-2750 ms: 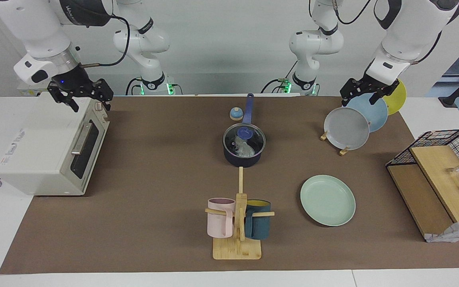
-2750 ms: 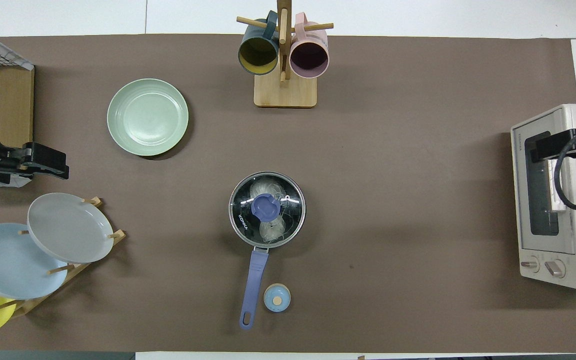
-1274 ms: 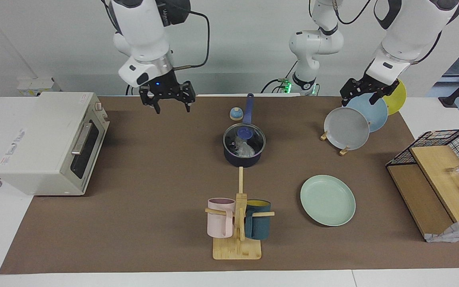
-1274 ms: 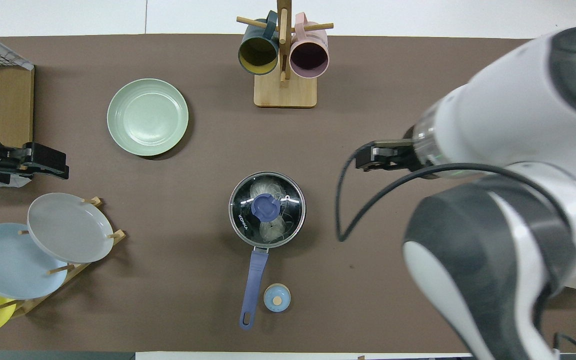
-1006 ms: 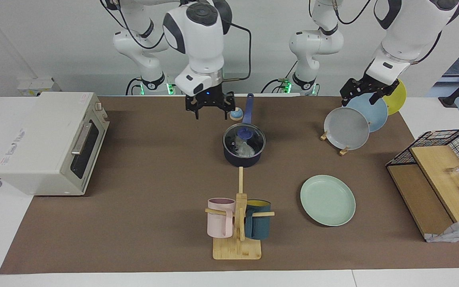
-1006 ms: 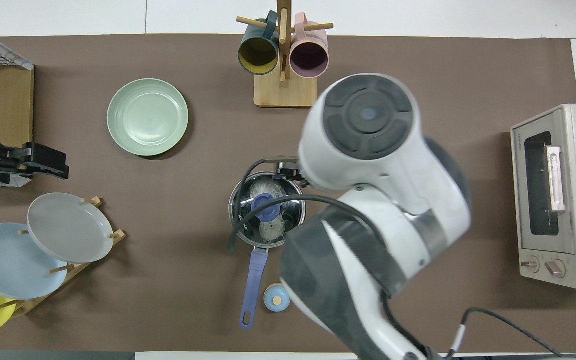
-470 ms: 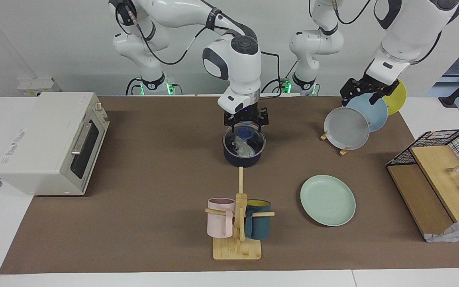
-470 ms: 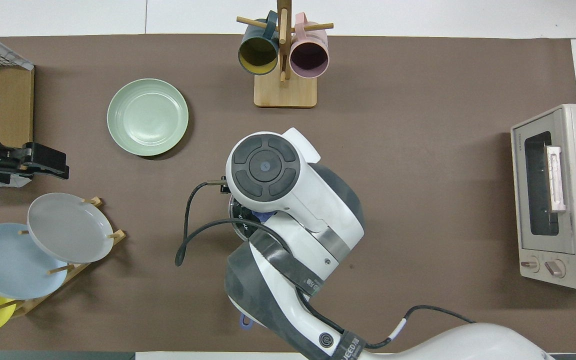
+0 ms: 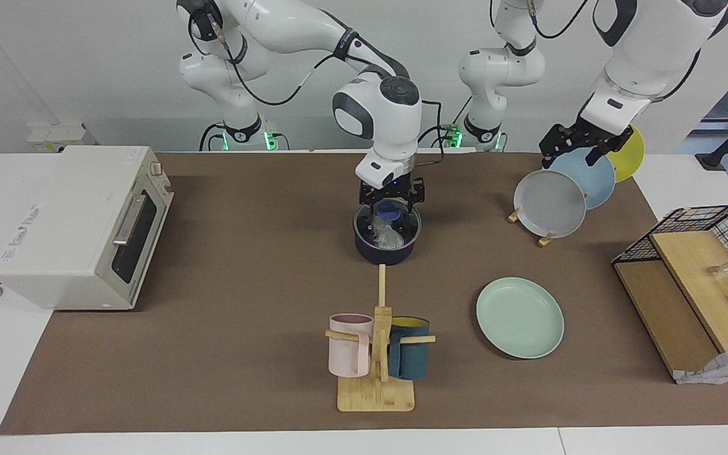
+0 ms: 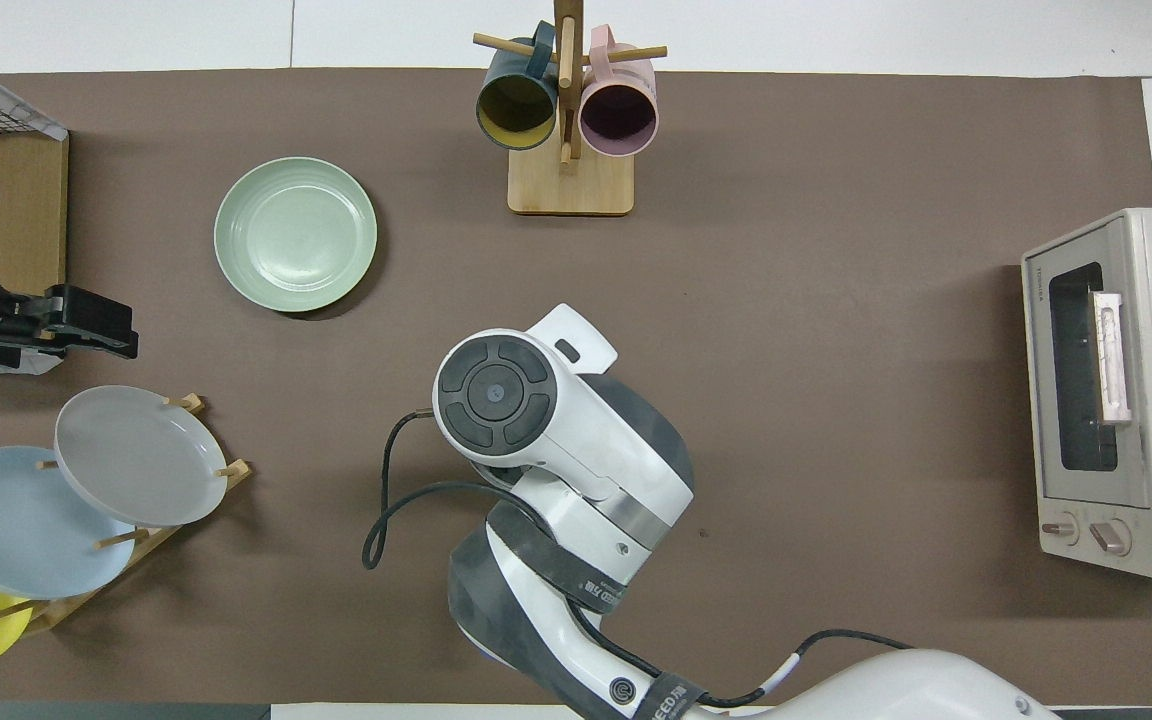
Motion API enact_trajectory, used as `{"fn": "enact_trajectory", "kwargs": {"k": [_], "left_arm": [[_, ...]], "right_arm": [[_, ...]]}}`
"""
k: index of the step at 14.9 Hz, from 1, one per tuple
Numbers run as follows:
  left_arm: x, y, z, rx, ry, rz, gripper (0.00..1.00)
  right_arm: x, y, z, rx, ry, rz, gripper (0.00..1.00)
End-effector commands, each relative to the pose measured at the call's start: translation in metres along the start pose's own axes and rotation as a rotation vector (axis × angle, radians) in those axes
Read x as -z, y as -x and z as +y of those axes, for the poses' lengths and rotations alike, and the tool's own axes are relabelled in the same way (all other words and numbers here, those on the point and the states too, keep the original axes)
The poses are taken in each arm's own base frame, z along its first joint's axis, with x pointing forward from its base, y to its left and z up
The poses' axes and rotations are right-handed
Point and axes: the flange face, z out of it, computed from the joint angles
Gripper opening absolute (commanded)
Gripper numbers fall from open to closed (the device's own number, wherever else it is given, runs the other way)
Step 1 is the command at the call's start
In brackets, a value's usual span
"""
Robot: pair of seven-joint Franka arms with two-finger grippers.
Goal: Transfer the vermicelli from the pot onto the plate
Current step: 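Reach the right gripper over the saucepan and grasp the glass lid knob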
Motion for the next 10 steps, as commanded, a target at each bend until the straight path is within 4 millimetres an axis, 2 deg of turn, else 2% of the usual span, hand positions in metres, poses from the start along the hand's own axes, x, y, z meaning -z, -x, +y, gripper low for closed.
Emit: {"fn": "enact_trajectory", "kwargs": {"k": [1, 4, 8, 10], "left_arm": [[0.0042, 0.0067, -0.0013, 0.008, 0.006, 0.006, 1.00], [0.0042, 0.0067, -0.0013, 0.008, 0.006, 0.006, 1.00], [0.0042, 0.0067, -0.0013, 0.008, 0.006, 0.006, 1.00], [0.0035, 0.0062, -0.0013, 0.008, 0.006, 0.004, 1.00]], "right_arm": [[0.0007, 0.0064, 0.0040, 0.018, 0.010, 0.027, 0.81], [-0.0006, 0.0076, 0.0036, 0.026, 0.012, 0.025, 0.75], [0.0015, 0.0067, 0.0032, 0.027, 0.009, 0.028, 0.54], [0.0056, 0.0036, 0.0020, 0.035, 0.003, 0.034, 0.53]]}}
